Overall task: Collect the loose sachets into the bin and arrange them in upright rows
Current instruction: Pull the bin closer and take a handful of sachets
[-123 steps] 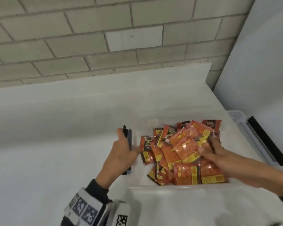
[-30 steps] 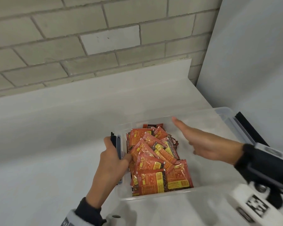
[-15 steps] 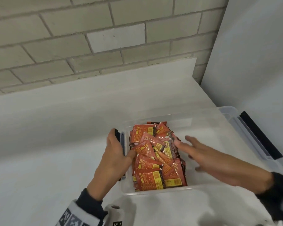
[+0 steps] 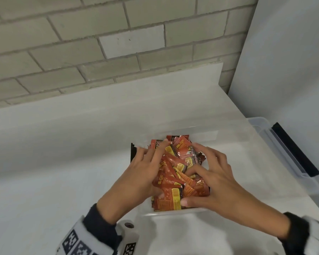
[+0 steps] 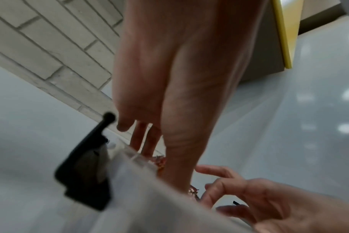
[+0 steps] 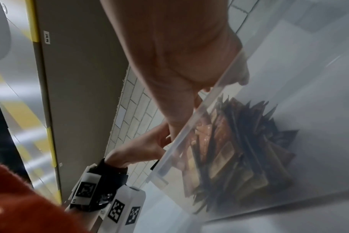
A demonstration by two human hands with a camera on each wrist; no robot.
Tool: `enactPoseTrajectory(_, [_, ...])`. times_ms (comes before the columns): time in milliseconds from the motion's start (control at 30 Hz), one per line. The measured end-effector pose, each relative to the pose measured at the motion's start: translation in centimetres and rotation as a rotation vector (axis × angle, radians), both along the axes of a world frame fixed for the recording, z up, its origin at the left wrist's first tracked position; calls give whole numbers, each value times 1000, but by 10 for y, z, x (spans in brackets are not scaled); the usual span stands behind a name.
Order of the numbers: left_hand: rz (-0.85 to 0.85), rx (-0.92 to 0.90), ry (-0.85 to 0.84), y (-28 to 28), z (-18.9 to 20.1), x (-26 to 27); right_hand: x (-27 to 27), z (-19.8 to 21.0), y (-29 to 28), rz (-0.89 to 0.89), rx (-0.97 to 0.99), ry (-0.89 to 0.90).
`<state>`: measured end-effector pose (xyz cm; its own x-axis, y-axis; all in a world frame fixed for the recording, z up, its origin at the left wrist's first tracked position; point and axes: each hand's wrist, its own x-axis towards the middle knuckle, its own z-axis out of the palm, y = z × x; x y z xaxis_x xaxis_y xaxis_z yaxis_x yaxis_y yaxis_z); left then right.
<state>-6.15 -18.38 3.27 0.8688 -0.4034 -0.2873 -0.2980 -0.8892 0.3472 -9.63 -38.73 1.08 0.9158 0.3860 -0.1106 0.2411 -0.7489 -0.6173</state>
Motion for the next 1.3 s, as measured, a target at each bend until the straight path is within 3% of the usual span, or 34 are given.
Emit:
enactPoseTrajectory(167, [11,-65,29,4,5,0,4,-8,7,25,48,-46])
enactPoseTrajectory(300, [59,-354,166,13,18,2,6,-8,8,-21,187,-101])
enactPoseTrajectory(433, [100,-540,273,17,37,12,12,4,-7,-115,413,-44])
enactPoseTrajectory(600, [115,-780,374,-11,53,24,17,23,-30,-218,865,216])
enactPoseTrajectory(833, [213,-996,546,-95,26,52,20,18,-61,-515,1194,288])
enactPoseTrajectory(1133, [125,-1246,904,-143,-3,64,22,9,-87,-465,1014,137])
enactPoseTrajectory(1300, [-26,-1322,987,-139,-10,62,26,2,-81,-563,1207,183])
